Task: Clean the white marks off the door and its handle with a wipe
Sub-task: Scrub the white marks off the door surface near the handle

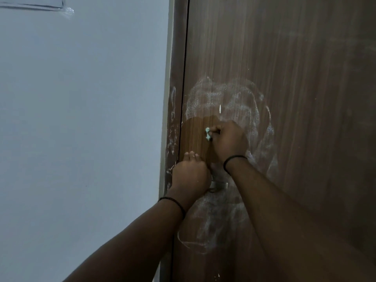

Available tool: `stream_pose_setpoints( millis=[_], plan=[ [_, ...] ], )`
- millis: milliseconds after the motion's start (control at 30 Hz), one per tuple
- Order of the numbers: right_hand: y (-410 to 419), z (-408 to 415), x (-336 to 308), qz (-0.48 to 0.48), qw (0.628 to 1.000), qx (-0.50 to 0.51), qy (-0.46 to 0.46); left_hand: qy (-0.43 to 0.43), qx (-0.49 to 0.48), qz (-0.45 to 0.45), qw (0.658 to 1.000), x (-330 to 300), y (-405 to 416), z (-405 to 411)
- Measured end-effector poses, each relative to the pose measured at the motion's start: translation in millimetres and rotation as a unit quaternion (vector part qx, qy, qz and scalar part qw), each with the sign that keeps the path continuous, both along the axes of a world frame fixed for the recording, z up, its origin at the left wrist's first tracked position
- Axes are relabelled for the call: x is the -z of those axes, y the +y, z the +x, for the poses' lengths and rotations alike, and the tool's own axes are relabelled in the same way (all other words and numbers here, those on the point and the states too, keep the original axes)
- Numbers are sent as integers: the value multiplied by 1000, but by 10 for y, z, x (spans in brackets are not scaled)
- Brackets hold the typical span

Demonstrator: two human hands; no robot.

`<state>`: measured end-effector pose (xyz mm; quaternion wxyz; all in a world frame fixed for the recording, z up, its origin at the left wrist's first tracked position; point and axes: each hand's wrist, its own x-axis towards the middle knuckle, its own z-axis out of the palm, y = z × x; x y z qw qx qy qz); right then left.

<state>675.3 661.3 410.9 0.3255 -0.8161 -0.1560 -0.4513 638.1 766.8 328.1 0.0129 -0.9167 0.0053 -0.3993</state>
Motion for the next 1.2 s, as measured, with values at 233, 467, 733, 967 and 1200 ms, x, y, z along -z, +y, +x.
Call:
stream_pose_setpoints(
  millis=[233,467,733,967,1200],
  plan=[
    [-45,-10,78,-7,1000,18,15,-117,101,55,986,48,107,44],
    [-75,71,96,48,998,-13,32,-82,80,-16,993,62,2,199],
    [63,39,-350,90,995,-37,-25,-72,102,0,992,56,138,253],
    [173,77,-477,73,994,-25,-74,-101,101,3,990,12,146,278],
    [185,29,-401,103,993,-42,-39,-80,91,6,993,7,128,274]
  ],
)
